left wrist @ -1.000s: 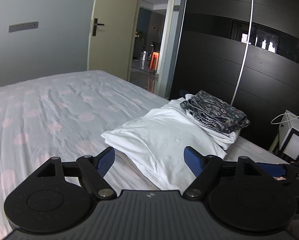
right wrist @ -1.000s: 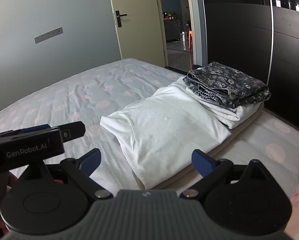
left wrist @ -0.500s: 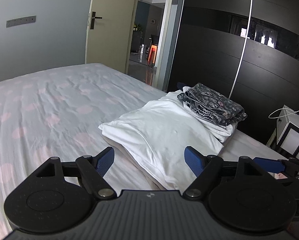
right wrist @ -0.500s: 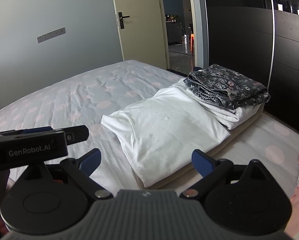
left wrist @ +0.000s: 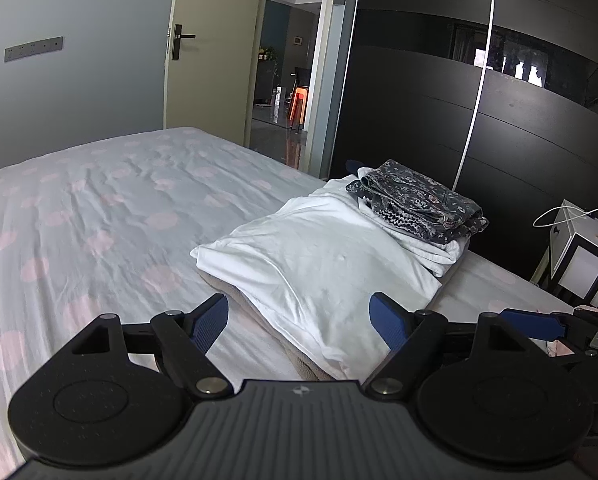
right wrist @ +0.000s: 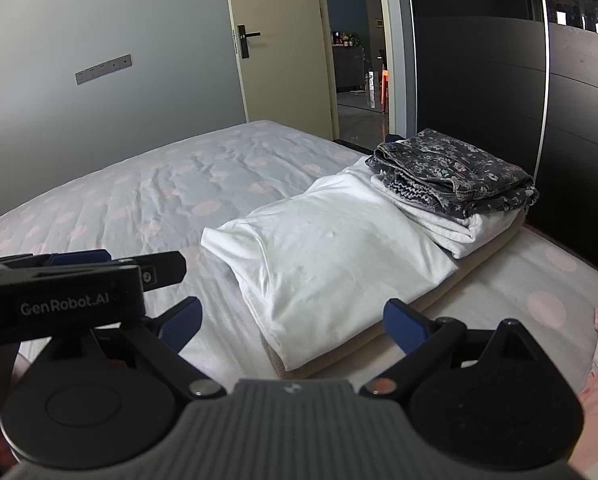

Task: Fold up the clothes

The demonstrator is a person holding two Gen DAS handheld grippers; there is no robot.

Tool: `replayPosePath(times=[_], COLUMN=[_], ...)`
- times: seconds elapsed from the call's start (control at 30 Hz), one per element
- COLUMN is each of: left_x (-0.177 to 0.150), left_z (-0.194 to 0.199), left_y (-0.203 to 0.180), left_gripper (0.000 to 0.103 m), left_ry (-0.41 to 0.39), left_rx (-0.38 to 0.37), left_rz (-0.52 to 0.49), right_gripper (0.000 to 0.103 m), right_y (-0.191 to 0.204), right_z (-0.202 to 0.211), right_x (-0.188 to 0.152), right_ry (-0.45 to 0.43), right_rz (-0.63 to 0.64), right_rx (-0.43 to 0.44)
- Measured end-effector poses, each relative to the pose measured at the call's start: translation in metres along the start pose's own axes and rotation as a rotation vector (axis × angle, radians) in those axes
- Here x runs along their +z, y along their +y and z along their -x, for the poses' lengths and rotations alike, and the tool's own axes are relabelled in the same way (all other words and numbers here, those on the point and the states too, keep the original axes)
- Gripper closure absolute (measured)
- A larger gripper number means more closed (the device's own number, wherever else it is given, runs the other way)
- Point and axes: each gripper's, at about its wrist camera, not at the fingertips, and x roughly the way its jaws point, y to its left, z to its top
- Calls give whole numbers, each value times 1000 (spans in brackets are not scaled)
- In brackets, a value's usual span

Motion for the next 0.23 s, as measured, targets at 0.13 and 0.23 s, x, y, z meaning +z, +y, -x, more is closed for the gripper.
replayPosePath(times=[0.13, 0.23], left_x=[0, -1], left_z=[0, 2], left_y=[-1, 0], left_gripper=[26, 25], left_ry=[-1, -6], left_rx=[-2, 2], left_rz=[1, 2], right_gripper=[5, 5], right_y=[-1, 0], right_z=[0, 1], right_x=[0, 0], right_ry=[-2, -4], right_rz=[1, 5], right_rx=[2, 3])
